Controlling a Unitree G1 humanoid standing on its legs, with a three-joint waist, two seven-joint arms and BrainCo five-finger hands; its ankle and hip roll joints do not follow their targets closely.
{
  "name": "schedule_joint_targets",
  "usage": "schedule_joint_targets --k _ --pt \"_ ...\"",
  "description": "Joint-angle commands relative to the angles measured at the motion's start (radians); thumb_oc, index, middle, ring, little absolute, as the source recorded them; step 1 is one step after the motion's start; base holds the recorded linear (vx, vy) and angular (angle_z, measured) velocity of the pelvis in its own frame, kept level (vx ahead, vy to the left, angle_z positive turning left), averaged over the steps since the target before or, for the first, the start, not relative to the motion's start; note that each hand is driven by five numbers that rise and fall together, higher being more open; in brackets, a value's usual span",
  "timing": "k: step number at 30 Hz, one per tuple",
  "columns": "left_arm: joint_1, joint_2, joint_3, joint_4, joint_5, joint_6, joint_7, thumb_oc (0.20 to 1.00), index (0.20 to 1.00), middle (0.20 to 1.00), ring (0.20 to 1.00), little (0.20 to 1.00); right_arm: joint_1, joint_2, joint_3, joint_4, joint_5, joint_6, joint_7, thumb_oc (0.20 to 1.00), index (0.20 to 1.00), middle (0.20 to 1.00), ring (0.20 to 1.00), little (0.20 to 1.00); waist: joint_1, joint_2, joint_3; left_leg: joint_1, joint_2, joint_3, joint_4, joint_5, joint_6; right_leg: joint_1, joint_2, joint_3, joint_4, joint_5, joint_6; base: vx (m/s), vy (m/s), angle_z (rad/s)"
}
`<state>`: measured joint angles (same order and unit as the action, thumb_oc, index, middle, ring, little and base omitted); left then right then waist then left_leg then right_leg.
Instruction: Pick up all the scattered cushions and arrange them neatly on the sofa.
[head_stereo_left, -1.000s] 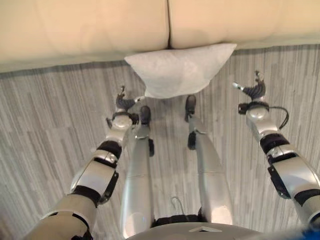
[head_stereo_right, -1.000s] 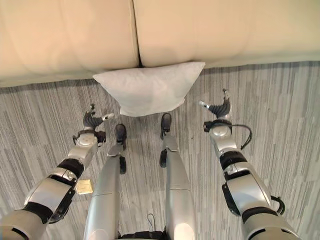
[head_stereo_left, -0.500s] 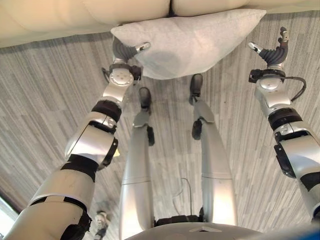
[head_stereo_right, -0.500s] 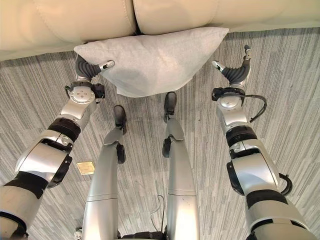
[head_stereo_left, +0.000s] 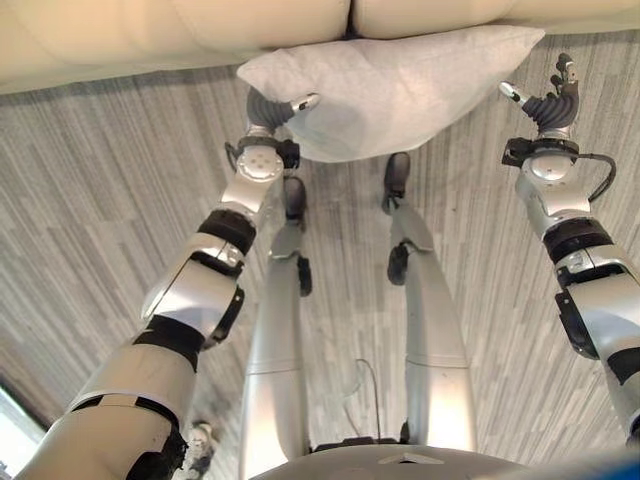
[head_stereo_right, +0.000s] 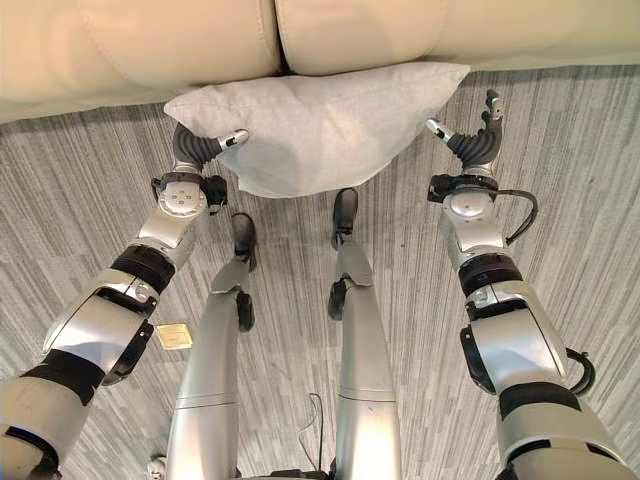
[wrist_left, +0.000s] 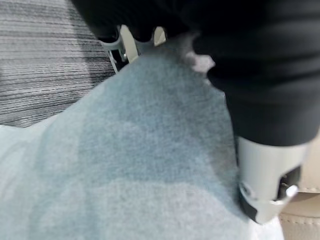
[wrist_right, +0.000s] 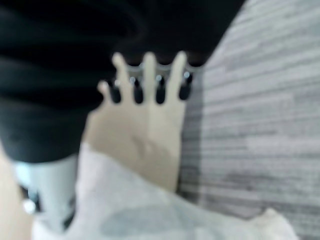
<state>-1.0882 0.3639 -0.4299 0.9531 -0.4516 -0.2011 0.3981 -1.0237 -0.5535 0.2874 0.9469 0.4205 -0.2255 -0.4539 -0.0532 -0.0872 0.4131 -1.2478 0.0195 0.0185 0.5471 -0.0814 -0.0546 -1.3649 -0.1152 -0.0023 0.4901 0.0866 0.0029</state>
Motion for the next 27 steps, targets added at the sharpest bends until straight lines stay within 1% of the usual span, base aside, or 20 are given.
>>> schedule_joint_targets --k 1,5,10,18,19,20,21,22,27 --pt "0.096 -0.057 -0.014 -0.017 0.025 -0.033 -0.018 1.0 1.0 1.0 1.0 1.0 0.073 0.006 0.072 -0.006 0.007 -0.044 0.0 1.0 1.0 1.0 1.0 1.0 -0.026 0.05 -0.139 -0.028 -0.01 -0.044 -0.016 -0.023 0.012 0.018 0.018 0.018 0.141 -0.193 0.084 0.02 -0.035 0.02" --pt "0.088 -0.062 -0.024 -0.025 0.027 -0.035 -0.018 1.0 1.0 1.0 1.0 1.0 0.051 0.011 0.087 0.0 0.007 -0.046 0.003 1.0 1.0 1.0 1.0 1.0 -0.018 0.055 -0.137 -0.046 -0.011 -0.046 -0.004 -0.022 0.011 0.002 0.02 0.019 0.157 -0.195 0.083 0.0 -0.024 0.02" --pt "0.043 -0.072 -0.045 -0.057 0.025 -0.043 -0.006 1.0 1.0 1.0 1.0 1.0 -0.033 0.03 0.126 0.015 0.008 -0.045 0.002 1.0 1.0 1.0 1.0 1.0 0.002 0.076 -0.127 -0.1 -0.012 -0.045 0.037 -0.021 0.011 -0.051 0.016 0.019 0.205 -0.202 0.083 0.02 -0.044 0.02" --pt "0.008 -0.093 -0.068 -0.079 0.006 -0.053 0.002 1.0 1.0 1.0 1.0 1.0 -0.125 0.07 0.2 0.028 -0.002 -0.036 0.01 1.0 1.0 1.0 1.0 1.0 0.025 0.093 -0.121 -0.156 -0.016 -0.043 0.099 -0.026 0.014 -0.106 0.014 0.019 0.266 -0.205 0.082 0.0 -0.006 0.01" --pt "0.004 -0.098 -0.069 -0.086 0.0 -0.055 0.005 1.0 1.0 1.0 1.0 1.0 -0.14 0.08 0.21 0.026 0.0 -0.036 0.011 0.693 0.693 0.693 0.693 0.693 0.028 0.094 -0.119 -0.16 -0.015 -0.042 0.104 -0.027 0.014 -0.11 0.013 0.017 0.27 -0.206 0.082 0.0 0.0 0.0" --pt "0.0 -0.101 -0.069 -0.088 -0.006 -0.059 0.007 0.896 0.896 0.896 0.896 0.896 -0.152 0.085 0.217 0.02 0.001 -0.037 0.011 0.555 0.555 0.555 0.555 0.555 0.03 0.094 -0.119 -0.167 -0.016 -0.043 0.107 -0.027 0.016 -0.117 0.013 0.018 0.277 -0.206 0.083 0.0 0.0 0.0" --pt "-0.004 -0.101 -0.068 -0.093 -0.012 -0.062 0.007 0.47 0.47 0.47 0.47 0.47 -0.164 0.088 0.224 0.011 0.0 -0.038 0.012 0.213 0.213 0.213 0.213 0.213 0.03 0.095 -0.12 -0.175 -0.017 -0.042 0.115 -0.028 0.016 -0.124 0.013 0.018 0.282 -0.207 0.082 0.0 0.0 0.0" --pt "-0.005 -0.101 -0.068 -0.1 -0.019 -0.066 0.007 0.2 0.2 0.2 0.2 0.2 -0.172 0.091 0.231 0.002 -0.001 -0.04 0.015 0.2 0.2 0.2 0.2 0.2 0.031 0.096 -0.122 -0.181 -0.016 -0.041 0.12 -0.028 0.015 -0.129 0.012 0.019 0.285 -0.207 0.082 0.0 0.0 0.0" --pt "0.015 -0.094 -0.039 -0.145 -0.06 -0.093 0.016 0.2 0.2 0.2 0.2 0.2 -0.173 0.095 0.224 -0.092 -0.026 -0.062 0.011 0.2 0.2 0.2 0.2 0.2 0.033 0.093 -0.143 -0.182 -0.016 -0.038 0.118 -0.027 0.015 -0.127 0.014 0.014 0.289 -0.21 0.079 0.0 0.0 0.0"
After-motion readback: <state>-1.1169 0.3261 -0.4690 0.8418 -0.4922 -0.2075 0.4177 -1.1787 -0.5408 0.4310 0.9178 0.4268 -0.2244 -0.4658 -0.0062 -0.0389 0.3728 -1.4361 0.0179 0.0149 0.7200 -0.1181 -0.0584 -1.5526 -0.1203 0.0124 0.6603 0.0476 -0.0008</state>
